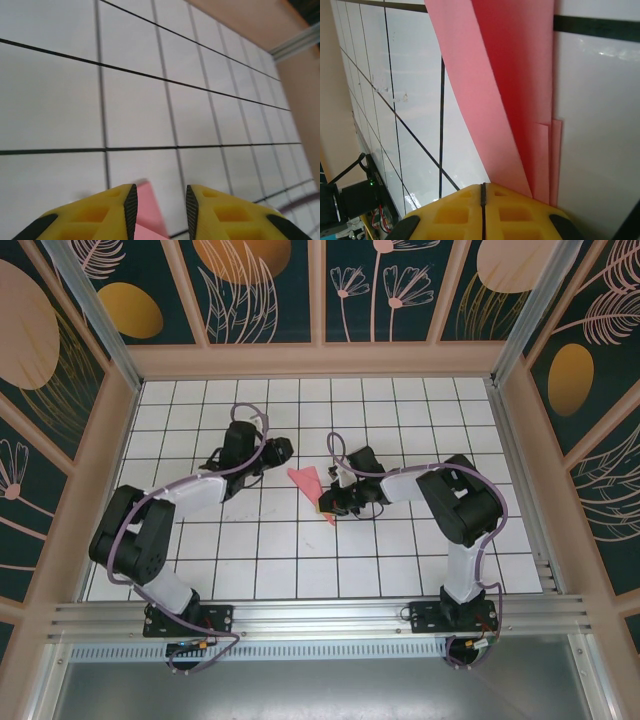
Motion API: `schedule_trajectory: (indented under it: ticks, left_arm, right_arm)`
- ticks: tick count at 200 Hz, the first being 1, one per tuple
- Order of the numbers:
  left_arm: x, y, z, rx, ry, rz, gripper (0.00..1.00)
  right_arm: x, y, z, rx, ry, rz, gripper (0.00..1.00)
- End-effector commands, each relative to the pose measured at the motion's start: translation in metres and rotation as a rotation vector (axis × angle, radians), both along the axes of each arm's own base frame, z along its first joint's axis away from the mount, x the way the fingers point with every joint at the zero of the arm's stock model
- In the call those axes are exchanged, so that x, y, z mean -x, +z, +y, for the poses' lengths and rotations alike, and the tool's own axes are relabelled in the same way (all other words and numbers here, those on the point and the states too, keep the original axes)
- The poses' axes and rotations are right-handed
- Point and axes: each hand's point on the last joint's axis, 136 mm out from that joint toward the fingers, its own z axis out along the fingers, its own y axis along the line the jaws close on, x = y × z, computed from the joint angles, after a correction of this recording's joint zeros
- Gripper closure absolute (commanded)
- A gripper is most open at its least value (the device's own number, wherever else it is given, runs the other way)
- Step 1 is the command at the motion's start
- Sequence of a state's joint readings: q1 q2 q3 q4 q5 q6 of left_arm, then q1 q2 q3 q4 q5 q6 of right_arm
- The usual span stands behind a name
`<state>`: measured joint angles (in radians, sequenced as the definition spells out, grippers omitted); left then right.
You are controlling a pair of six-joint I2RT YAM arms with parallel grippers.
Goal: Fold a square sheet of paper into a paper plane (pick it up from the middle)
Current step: Fold the wing for the fifth time at the center of the table.
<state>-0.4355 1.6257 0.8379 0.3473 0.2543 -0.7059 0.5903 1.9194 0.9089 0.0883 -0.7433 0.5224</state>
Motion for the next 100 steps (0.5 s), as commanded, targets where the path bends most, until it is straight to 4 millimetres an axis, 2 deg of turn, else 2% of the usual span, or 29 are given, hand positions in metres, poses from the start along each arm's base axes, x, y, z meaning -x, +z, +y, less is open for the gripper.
schedule_trajectory:
  ticks: [1,20,36,39,52,72,100]
  left_arm:
    - [0.027,-0.013,-0.033,0.095,-0.081,0.052,0.69]
    - [0.043,-0.030,-0.050,0.105,-0.104,0.108,0.72]
    - [0.052,-0.043,-0.057,0.110,-0.103,0.154,0.76]
    - [0.054,-0.055,-0.057,0.100,-0.100,0.180,0.77]
    - [0.060,-0.070,-0.062,0.092,-0.110,0.225,0.80]
    - [0.068,-0.089,-0.065,0.069,-0.113,0.287,0.84]
    - [0.072,-0.103,-0.061,0.045,-0.095,0.335,0.85]
  right_arm:
    - [0.037,-0.048,-0.038,0.194,-0.040,0.189,0.91]
    - [0.036,-0.048,-0.038,0.194,-0.043,0.189,0.91]
    - [0.037,-0.050,-0.040,0.201,-0.045,0.196,0.91]
    - [0.038,-0.051,-0.040,0.202,-0.045,0.198,0.91]
    - [0.038,-0.053,-0.041,0.208,-0.048,0.202,0.91]
    - [0.038,-0.055,-0.041,0.211,-0.049,0.206,0.92]
    - [0.039,-0.057,-0.043,0.222,-0.051,0.208,0.92]
